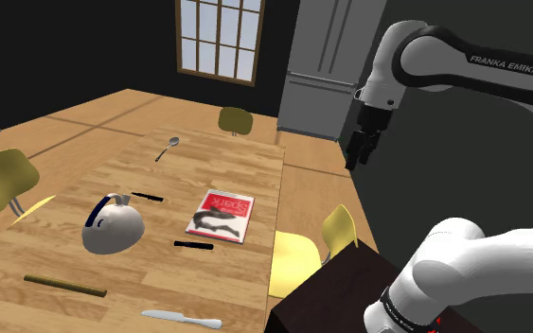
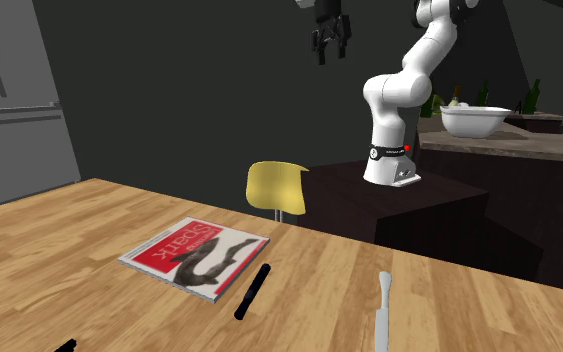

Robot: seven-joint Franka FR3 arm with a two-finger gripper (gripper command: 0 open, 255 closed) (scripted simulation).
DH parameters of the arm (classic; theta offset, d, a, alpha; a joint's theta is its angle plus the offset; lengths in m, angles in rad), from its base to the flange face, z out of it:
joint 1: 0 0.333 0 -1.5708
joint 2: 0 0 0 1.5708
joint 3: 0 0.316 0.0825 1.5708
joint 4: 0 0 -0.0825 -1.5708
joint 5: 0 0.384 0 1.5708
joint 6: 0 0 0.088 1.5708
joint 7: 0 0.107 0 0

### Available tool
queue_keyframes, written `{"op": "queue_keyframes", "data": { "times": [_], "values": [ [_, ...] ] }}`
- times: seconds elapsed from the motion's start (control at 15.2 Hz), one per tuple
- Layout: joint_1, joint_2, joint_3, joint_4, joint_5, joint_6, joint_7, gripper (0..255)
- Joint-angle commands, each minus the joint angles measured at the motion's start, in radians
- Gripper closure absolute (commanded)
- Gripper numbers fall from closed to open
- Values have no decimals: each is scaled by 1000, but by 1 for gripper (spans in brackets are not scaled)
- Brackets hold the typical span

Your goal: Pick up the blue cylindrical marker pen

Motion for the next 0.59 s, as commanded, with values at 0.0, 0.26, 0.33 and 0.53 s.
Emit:
{"op": "queue_keyframes", "data": {
  "times": [0.0, 0.26, 0.33, 0.53],
  "values": [
    [0, 0, 0, 0, 0, 0, 0, 0],
    [30, 97, 15, -37, 9, 138, -36, 0],
    [38, 125, 18, -43, 11, 172, -44, 0],
    [61, 213, 30, -53, 19, 273, -71, 0]
  ]
}}
